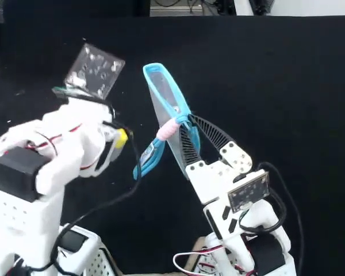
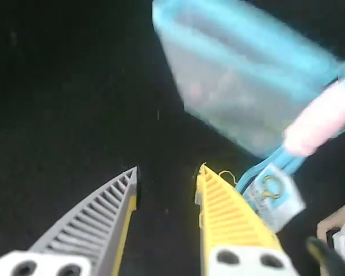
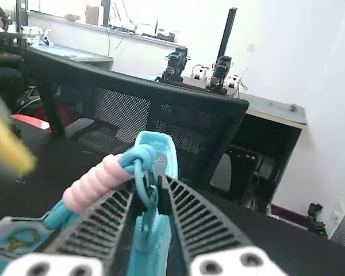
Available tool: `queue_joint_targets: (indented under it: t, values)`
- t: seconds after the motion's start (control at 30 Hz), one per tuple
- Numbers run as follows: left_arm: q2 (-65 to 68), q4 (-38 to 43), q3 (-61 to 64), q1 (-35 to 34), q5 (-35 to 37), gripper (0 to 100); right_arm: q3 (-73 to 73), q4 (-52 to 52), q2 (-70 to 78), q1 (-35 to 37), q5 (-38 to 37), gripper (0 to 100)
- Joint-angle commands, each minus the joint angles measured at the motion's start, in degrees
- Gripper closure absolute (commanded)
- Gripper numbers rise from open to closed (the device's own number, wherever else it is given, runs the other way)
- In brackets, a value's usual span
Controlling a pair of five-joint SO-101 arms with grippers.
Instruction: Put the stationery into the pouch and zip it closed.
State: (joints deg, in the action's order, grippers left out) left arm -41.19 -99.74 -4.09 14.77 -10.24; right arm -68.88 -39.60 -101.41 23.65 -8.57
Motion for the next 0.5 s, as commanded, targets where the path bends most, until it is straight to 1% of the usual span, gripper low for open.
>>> queue_joint_targets:
  t: [0.0, 0.1, 0.17, 0.3, 0.4, 0.47]
  values:
    - [-10.7, 6.7, 13.3, -0.3, 0.5, 85, 1.9, 1.2, 0.5, -0.7, 1.8, 98.8]
    - [-21.2, 13.4, 24.2, -0.3, 0.5, 87, 1.4, 2.5, 0.5, -0.9, 3.2, 98.8]
    - [-27.0, 16.8, 32.0, -0.4, 0.6, 85, 1.2, 2.6, 0.5, -0.9, 4.0, 98.8]
    - [-36.6, 20.3, 45.2, -0.3, 0.6, 75, 1.2, 3.1, 0.6, -0.7, 4.5, 98.8]
    - [-41.6, 22.4, 51.0, 0.0, 0.5, 76, 1.0, 5.4, 1.1, -0.7, 4.3, 98.8]
    - [-44.4, 23.5, 53.6, 2.7, 0.5, 76, 1.6, 6.7, 3.3, -0.6, 4.4, 98.8]
